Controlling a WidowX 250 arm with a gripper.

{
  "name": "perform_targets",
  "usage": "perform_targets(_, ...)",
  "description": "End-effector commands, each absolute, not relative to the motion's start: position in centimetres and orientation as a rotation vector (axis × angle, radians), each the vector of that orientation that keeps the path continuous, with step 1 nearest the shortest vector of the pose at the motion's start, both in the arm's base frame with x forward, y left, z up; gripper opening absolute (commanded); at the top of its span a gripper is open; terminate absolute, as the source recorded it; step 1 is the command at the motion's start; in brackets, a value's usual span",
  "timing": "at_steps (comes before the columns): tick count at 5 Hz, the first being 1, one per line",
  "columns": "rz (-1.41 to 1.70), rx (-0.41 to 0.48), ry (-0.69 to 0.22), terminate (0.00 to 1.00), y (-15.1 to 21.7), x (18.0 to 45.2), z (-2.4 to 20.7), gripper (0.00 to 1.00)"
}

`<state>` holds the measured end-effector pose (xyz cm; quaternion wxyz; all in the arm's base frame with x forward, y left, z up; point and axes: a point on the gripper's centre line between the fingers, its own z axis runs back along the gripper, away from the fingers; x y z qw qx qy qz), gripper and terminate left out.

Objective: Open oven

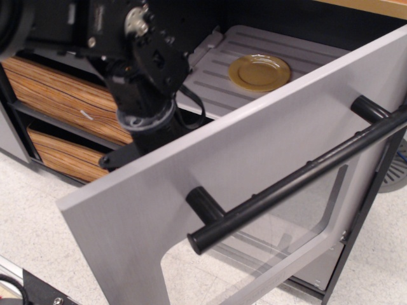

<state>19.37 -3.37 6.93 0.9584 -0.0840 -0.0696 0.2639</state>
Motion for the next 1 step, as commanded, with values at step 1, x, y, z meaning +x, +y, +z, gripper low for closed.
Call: perform_targets(1,0.521,-0.167,-0.141,1.00,-2.66,18.94,8.22,1.00)
